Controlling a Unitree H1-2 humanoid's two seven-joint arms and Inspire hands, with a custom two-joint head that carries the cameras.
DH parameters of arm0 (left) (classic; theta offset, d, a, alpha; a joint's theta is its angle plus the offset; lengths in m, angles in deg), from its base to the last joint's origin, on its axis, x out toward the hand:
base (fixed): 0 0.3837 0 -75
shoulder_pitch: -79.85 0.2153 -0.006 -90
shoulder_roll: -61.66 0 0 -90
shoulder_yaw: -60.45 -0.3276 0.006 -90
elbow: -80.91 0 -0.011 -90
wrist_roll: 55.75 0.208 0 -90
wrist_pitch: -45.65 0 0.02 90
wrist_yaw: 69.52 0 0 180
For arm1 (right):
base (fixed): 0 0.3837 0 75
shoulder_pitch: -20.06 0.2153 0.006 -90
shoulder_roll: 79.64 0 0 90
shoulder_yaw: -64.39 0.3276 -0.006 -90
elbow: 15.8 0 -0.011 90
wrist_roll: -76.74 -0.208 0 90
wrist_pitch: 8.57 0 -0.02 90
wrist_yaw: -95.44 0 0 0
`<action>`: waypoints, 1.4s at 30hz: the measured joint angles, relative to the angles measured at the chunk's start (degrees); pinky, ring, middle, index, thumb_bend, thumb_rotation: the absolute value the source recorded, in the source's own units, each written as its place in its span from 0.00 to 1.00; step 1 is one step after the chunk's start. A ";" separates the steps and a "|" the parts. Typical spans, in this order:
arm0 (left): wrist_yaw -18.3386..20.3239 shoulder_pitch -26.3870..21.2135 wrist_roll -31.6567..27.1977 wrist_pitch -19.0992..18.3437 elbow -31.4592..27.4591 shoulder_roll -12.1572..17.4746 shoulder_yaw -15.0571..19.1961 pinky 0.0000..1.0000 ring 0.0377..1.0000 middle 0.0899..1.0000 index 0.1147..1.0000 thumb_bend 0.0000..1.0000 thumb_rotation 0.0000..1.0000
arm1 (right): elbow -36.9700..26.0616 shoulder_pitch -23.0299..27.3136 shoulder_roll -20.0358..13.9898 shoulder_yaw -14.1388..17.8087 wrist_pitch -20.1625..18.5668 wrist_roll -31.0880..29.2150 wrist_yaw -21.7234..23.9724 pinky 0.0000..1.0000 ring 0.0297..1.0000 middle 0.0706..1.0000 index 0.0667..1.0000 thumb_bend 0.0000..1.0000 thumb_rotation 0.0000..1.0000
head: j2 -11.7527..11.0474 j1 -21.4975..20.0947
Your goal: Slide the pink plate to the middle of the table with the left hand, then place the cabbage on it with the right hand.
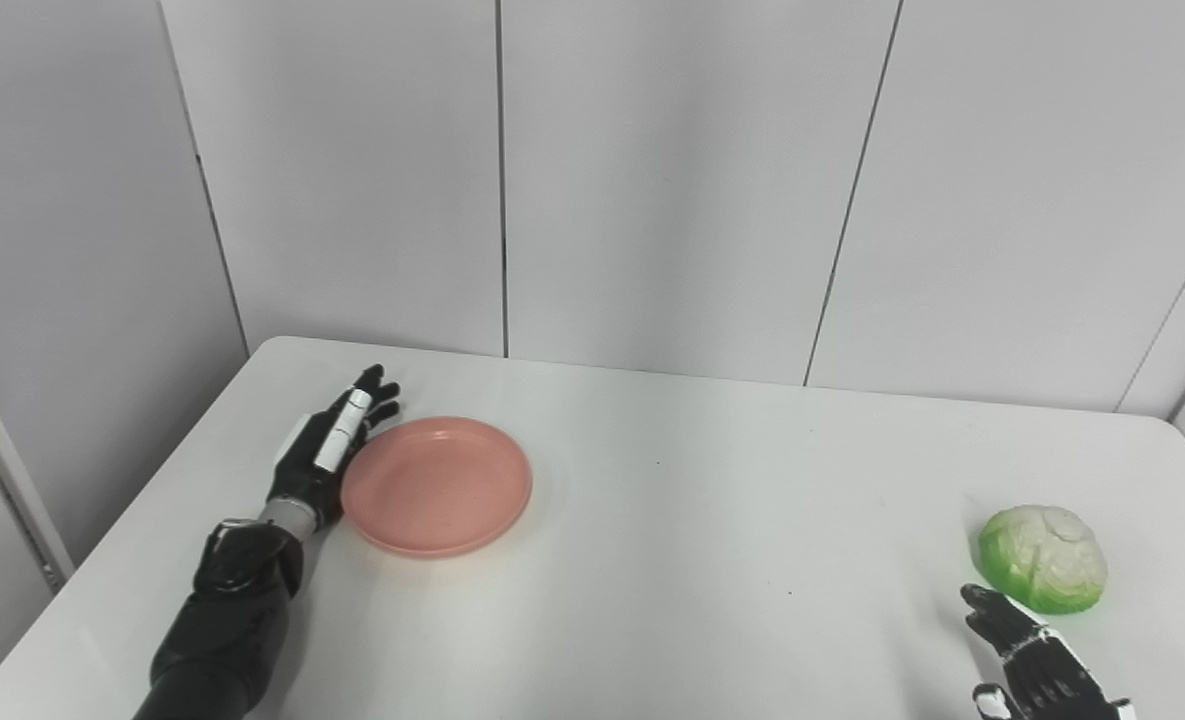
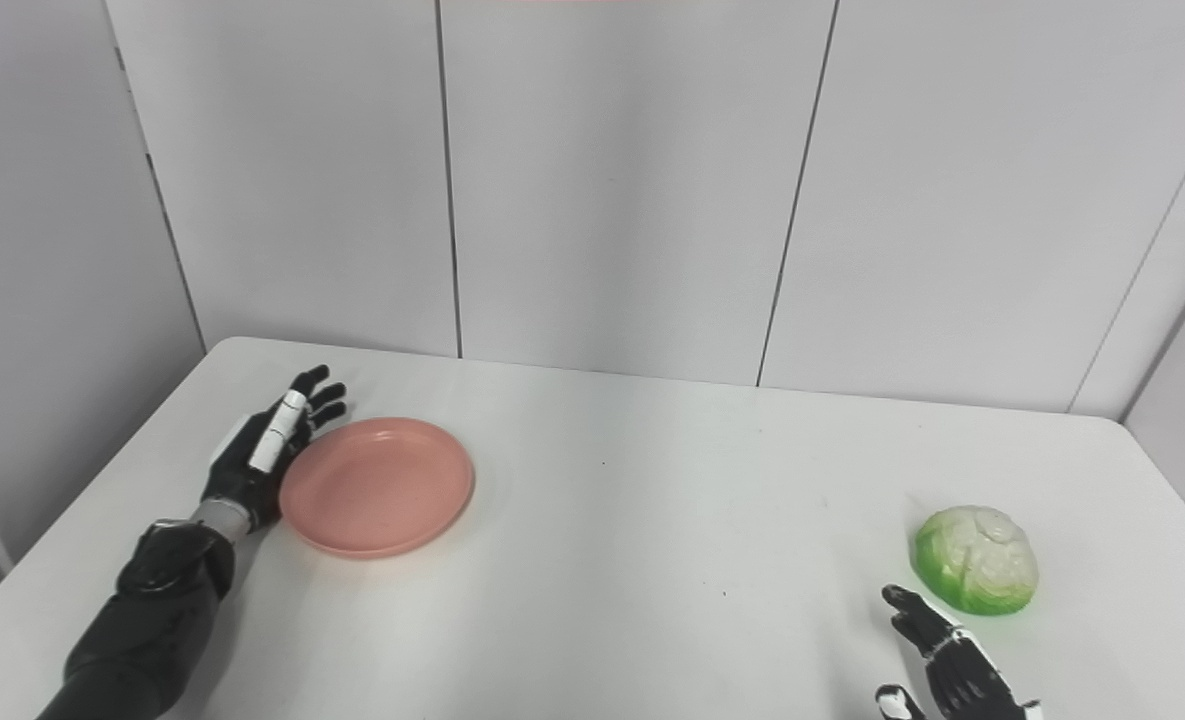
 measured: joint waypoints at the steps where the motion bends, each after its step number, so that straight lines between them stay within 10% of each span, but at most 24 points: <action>1: 0.00 -0.01 0.00 0.05 -0.05 -0.39 -0.13 0.77 0.92 0.90 0.90 0.93 0.81 | -0.01 0.00 0.00 -0.05 0.00 0.08 -0.05 0.86 0.84 0.77 0.68 0.66 0.61 | 0.00 0.00; 29: -6.26 6.45 2.14 -9.37 -18.78 -11.00 -2.76 0.87 0.93 0.89 0.87 0.93 0.83 | -0.20 -0.02 0.08 -0.71 -0.04 1.14 -2.32 0.84 0.84 0.77 0.68 0.66 0.63 | 0.53 -1.76; 42: -10.73 9.41 0.82 -16.02 -27.74 -17.46 -0.51 0.93 0.93 0.91 0.89 0.94 0.86 | -1.42 -0.46 0.71 -1.30 -0.61 2.89 -5.23 0.87 0.84 0.78 0.68 0.68 0.61 | 0.79 -10.09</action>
